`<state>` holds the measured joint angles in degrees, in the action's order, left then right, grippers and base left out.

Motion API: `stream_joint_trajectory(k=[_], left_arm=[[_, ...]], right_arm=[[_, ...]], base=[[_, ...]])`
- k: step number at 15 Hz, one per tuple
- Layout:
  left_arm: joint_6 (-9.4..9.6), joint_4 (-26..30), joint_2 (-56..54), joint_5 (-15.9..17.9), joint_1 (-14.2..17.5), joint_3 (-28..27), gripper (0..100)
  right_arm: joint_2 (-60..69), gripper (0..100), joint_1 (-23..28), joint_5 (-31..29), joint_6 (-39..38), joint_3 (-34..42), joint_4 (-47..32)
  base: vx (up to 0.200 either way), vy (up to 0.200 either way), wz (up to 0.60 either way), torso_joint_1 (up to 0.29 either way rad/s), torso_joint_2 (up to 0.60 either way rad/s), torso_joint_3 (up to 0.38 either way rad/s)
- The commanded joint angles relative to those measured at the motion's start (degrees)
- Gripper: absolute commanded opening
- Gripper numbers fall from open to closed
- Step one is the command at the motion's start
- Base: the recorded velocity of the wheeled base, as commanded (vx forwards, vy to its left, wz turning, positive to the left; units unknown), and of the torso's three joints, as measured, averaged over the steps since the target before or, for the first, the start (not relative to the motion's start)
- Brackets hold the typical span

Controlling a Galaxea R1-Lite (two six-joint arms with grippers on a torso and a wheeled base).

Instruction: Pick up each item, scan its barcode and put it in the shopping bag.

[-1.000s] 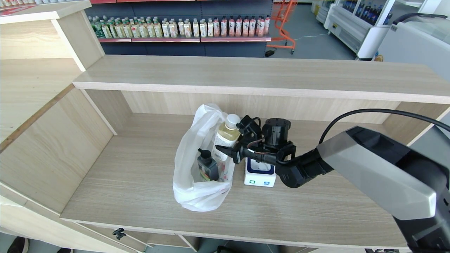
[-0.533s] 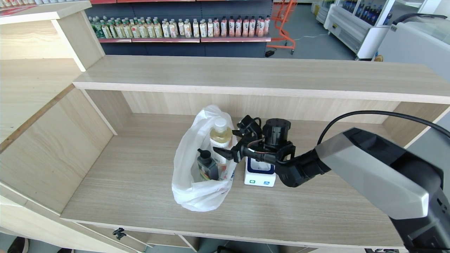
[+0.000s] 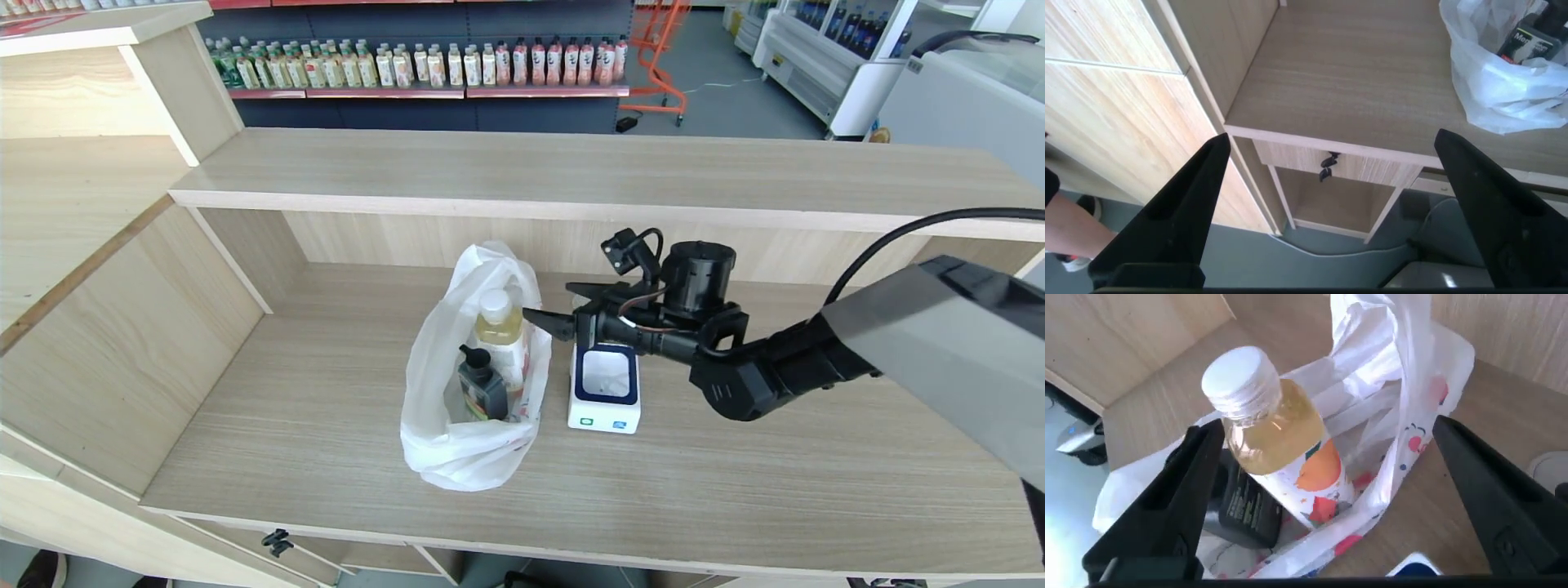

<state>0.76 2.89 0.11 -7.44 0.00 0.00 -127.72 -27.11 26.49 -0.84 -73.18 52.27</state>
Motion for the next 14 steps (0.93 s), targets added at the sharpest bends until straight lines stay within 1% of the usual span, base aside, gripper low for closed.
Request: stream_joint_trajectory(k=[1,3,5,6,7,8,9,10,11,12,13,14], left_arm=[[0.04,0.0,0.0,0.0,0.0,0.0,100],[-0.05,0.0,0.0,0.0,0.0,0.0,100],[0.04,0.0,0.0,0.0,0.0,0.0,100],[-0.05,0.0,0.0,0.0,0.0,0.0,100],[-0.05,0.0,0.0,0.0,0.0,0.0,100],[-0.05,0.0,0.0,0.0,0.0,0.0,100],[-0.05,0.0,0.0,0.0,0.0,0.0,100],[0.04,0.0,0.0,0.0,0.0,0.0,100],[0.04,0.0,0.0,0.0,0.0,0.0,100],[0.04,0.0,0.0,0.0,0.0,0.0,100],[0.04,0.0,0.0,0.0,0.0,0.0,100],[0.04,0.0,0.0,0.0,0.0,0.0,100]], right_arm=[[23.4,100,4.2,0.3,-5.8,22.6,-0.5],[38.8,100,7.7,0.6,-5.4,40.1,-0.2],[48.5,100,10.1,0.6,-4.8,49.8,-0.4],[56.4,100,14.2,0.2,-4.1,57.4,-2.3],[61.0,100,17.5,-0.1,-2.4,60.3,-5.3],[66.5,100,22.0,-0.9,0.1,63.2,-12.2],[76.0,100,25.3,-7.9,1.9,66.3,-22.2],[84.3,100,25.2,-17.7,1.9,70.1,-27.1],[92.1,100,25.2,-22.3,1.9,73.2,-29.9],[100.1,100,25.5,-23.5,1.9,73.2,-34.4],[107.5,100,25.8,-24.3,2.2,73.2,-41.5],[114.4,100,26.5,-26.3,2.2,73.2,-46.8]], base=[[0.0,0.0,0.0,0.0,0.0,0.0],[0.0,0.0,0.0,0.0,0.0,0.0],[0.0,0.0,0.0,0.0,0.0,0.0],[0.0,0.0,0.0,0.0,0.0,0.0],[0.0,0.0,0.0,0.0,0.0,0.0],[0.0,0.0,0.0,0.0,0.0,0.0],[0.0,0.0,0.0,0.0,0.0,0.0],[0.0,0.0,0.0,0.0,0.0,0.0],[0.0,0.0,0.0,0.0,0.0,0.0],[0.0,0.0,0.0,0.0,0.0,0.0],[0.0,0.0,0.0,0.0,0.0,0.0],[0.0,0.0,0.0,0.0,0.0,0.0]])
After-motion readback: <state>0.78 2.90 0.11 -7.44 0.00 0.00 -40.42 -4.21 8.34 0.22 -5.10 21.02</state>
